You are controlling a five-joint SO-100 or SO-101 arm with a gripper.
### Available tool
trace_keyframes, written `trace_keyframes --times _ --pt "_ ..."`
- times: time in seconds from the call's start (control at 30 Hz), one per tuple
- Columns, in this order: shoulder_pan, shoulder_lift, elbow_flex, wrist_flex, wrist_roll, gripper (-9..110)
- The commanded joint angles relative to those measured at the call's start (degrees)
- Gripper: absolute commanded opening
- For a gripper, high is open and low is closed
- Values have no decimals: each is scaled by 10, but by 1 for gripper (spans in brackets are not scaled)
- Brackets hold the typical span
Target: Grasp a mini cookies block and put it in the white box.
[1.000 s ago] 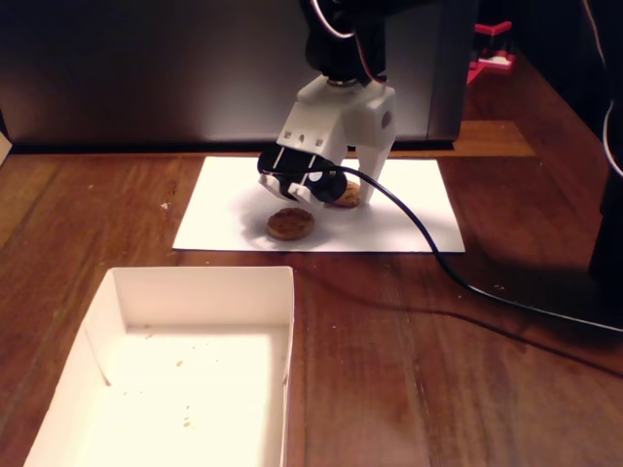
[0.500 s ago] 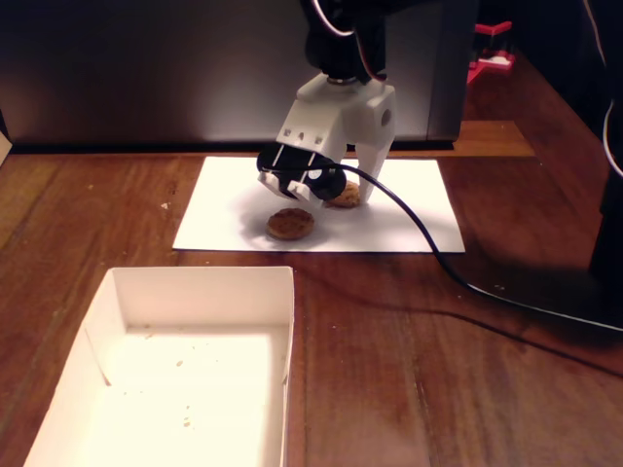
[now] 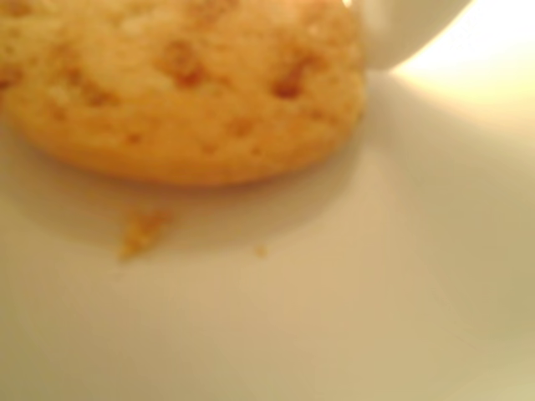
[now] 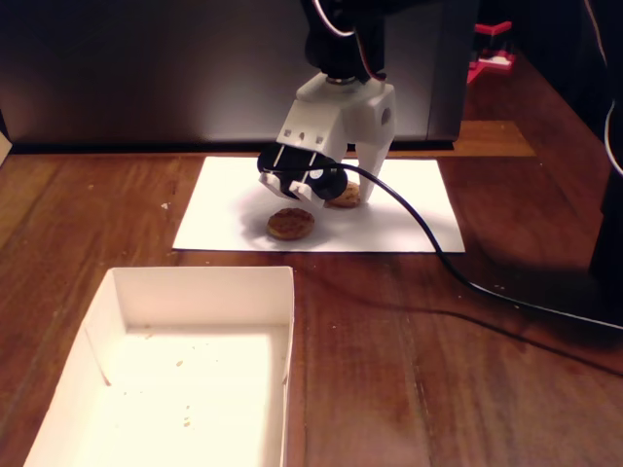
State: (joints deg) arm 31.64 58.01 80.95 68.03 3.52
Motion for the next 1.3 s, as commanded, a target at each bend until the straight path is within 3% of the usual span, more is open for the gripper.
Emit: trace_keyframes --times 0.0,0.3,0.8,1.27 --pt "-1 11 -40 -6 4 18" --pt "-6 57 -44 -3 -3 18" --pt "-42 300 -47 -6 -82 18" --pt "-255 419 -47 33 -112 18"
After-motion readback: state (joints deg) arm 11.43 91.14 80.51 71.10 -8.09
